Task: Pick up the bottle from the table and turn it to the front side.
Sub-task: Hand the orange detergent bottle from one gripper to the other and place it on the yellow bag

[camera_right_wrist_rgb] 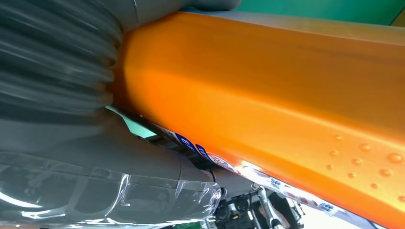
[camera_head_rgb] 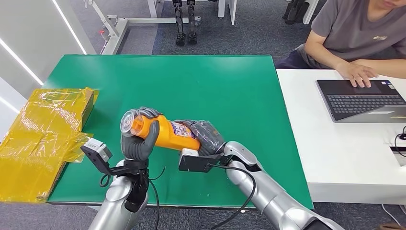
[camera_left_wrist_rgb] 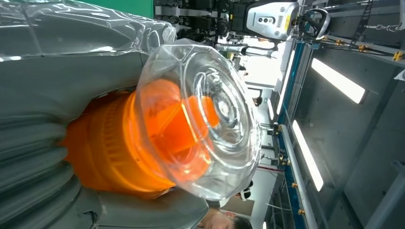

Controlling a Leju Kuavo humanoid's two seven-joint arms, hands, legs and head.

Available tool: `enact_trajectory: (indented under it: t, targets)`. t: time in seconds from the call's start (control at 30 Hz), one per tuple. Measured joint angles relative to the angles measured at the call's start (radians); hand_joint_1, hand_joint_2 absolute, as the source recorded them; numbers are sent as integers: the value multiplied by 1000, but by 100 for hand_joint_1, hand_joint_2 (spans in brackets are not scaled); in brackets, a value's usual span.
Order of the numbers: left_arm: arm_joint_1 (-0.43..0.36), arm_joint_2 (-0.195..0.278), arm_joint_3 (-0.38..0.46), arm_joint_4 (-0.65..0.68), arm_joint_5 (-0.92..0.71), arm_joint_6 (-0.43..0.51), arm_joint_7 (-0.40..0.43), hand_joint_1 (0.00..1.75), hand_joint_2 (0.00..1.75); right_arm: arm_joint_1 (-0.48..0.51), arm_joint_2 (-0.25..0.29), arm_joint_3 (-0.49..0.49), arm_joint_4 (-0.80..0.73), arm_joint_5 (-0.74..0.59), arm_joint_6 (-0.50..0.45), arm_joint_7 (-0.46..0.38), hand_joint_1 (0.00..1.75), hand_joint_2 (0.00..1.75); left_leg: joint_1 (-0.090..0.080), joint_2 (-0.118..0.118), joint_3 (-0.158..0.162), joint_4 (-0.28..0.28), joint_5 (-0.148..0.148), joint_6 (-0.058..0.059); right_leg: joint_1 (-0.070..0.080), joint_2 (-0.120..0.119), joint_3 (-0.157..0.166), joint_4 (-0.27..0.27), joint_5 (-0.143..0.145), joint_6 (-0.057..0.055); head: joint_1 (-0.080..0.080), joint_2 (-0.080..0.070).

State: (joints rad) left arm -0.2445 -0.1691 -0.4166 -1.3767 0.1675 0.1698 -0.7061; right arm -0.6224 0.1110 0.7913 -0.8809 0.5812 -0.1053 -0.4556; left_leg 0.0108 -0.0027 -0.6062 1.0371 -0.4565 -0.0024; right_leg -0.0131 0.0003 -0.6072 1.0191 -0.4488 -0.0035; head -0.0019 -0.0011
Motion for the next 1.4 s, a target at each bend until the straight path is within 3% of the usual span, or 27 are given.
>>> enact_trajectory:
  t: [0.07,0.13,0.2,0.27,0.5,0.73,1.13,1.4]
  targets:
    - [0,0,0,0,0,0,0,175,175,2,0,0,-1,3,-3,3,131,175,0,0,0,0,0,0,0,0,0,0,0,0,0,0]
    - [0,-1,0,0,0,0,0,175,175,3,0,0,-1,5,-4,5,100,175,0,0,0,0,0,0,0,0,0,0,0,0,0,0]
    - [0,-1,0,0,-2,0,0,175,175,4,0,0,-1,7,-12,6,38,175,0,0,0,0,0,0,0,0,0,0,0,0,0,0]
    - [-1,-1,0,0,-6,0,0,175,175,6,0,0,-1,8,-24,7,0,175,0,0,0,0,0,0,0,0,0,0,0,0,0,0]
    - [-5,-1,0,0,-16,8,3,175,175,26,0,-2,-17,-18,-73,-1,0,175,0,0,0,0,0,0,0,0,0,0,0,0,0,0]
    - [-6,-1,0,-1,-17,26,3,175,175,94,0,-59,-89,-143,-170,-41,0,175,0,0,0,0,0,0,0,0,0,0,0,0,0,0]
    - [21,1,15,-32,-25,67,3,175,175,323,-7,-214,-436,-386,-403,-187,0,175,0,0,0,0,0,0,0,-1,0,0,0,0,0,0]
    - [43,6,31,-97,-111,92,13,175,175,443,-10,-256,-658,-423,-554,-242,0,175,0,0,0,0,0,0,0,-1,0,0,0,0,0,0]
